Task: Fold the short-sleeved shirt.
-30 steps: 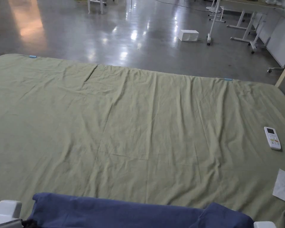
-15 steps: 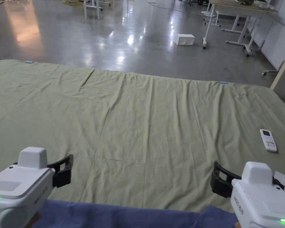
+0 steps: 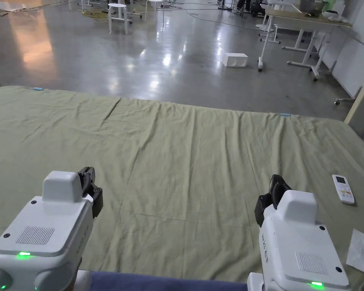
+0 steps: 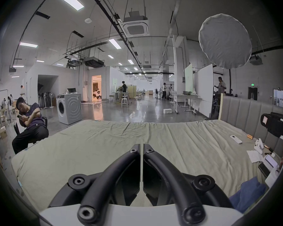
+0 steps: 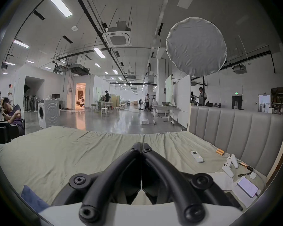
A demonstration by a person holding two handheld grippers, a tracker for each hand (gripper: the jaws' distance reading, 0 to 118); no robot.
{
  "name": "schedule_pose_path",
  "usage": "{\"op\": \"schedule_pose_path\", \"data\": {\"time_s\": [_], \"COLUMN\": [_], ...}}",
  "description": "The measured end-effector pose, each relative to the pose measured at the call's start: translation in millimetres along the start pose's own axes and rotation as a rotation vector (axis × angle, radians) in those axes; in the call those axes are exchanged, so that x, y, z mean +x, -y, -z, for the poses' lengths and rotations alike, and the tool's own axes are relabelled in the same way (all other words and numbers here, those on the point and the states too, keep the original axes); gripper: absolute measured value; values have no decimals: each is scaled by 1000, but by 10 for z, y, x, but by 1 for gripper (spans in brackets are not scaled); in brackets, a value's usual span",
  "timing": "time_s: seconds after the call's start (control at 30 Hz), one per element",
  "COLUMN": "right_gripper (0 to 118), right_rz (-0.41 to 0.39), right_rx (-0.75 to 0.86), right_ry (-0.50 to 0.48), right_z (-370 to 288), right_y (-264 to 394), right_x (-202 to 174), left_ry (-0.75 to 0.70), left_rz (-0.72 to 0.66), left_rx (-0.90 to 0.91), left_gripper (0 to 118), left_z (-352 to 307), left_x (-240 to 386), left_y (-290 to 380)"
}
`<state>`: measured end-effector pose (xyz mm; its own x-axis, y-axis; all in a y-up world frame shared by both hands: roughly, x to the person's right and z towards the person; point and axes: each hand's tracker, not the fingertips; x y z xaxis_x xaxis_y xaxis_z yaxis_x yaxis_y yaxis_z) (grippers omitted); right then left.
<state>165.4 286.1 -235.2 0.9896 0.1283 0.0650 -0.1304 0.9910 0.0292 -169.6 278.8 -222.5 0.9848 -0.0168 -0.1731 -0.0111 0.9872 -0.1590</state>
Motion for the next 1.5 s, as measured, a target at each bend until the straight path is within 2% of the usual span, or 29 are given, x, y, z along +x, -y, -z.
{"op": "schedule_pose_path", "data": {"time_s": [0.03, 0.23, 0.5, 0.63, 0.67, 0.73, 0.77, 0.8, 0.83, 0.87, 0.97, 1.07, 1.17, 1.23, 1.5], "right_gripper": [0, 0, 0, 0, 0, 0, 0, 0, 0, 0, 0, 0, 0, 0, 0], "right_rz": [33, 20, 7, 33, 23, 12, 8, 3, -3, -4, -15, -21, -31, -36, -42], "right_rx": [-16, -40, -85, -159, -158, -170, -179, -183, -187, -197, -213, -232, -245, -252, -271], "right_ry": [-10, -28, -69, -102, -99, -103, -107, -108, -111, -113, -116, -116, -117, -117, -129], "right_z": [-11, 48, 115, 157, 156, 149, 147, 145, 146, 147, 140, 132, 117, 114, 98], "right_y": [20, 50, 111, 225, 237, 264, 285, 299, 318, 336, 372, 400, 417, 437, 442], "right_x": [-2, -40, -98, -110, -121, -142, -156, -170, -174, -185, -216, -246, -275, -292, -408], "left_ry": [4, 37, 92, 161, 164, 196, 198, 218, 215, 220, 226, 379, 470, 527, 751], "left_rz": [-8, -7, -101, -214, -219, -235, -236, -256, -299, -353, -487, -671, -780, -853, -921], "left_rx": [5, -56, -377, -597, -634, -727, -777, -817, -846, -865, -941, -987, -874, -888, -957], "left_gripper": [2, 2, 2, 5, 13, 20, 31, 56, 72, 81, 86, 88, 105, 106, 105], "left_z": [-4, 26, 105, 264, 297, 313, 345, 370, 388, 397, 462, 516, 517, 547, 610], "left_x": [-1, -159, -893, -1417, -1535, -1667, -1761, -1845, -1914, -1974, -2153, -2294, -2407, -2404, -2068], "left_y": [-2, 38, 341, 611, 708, 832, 922, 1009, 1111, 1178, 1442, 1736, 1804, 1839, 1990]}}
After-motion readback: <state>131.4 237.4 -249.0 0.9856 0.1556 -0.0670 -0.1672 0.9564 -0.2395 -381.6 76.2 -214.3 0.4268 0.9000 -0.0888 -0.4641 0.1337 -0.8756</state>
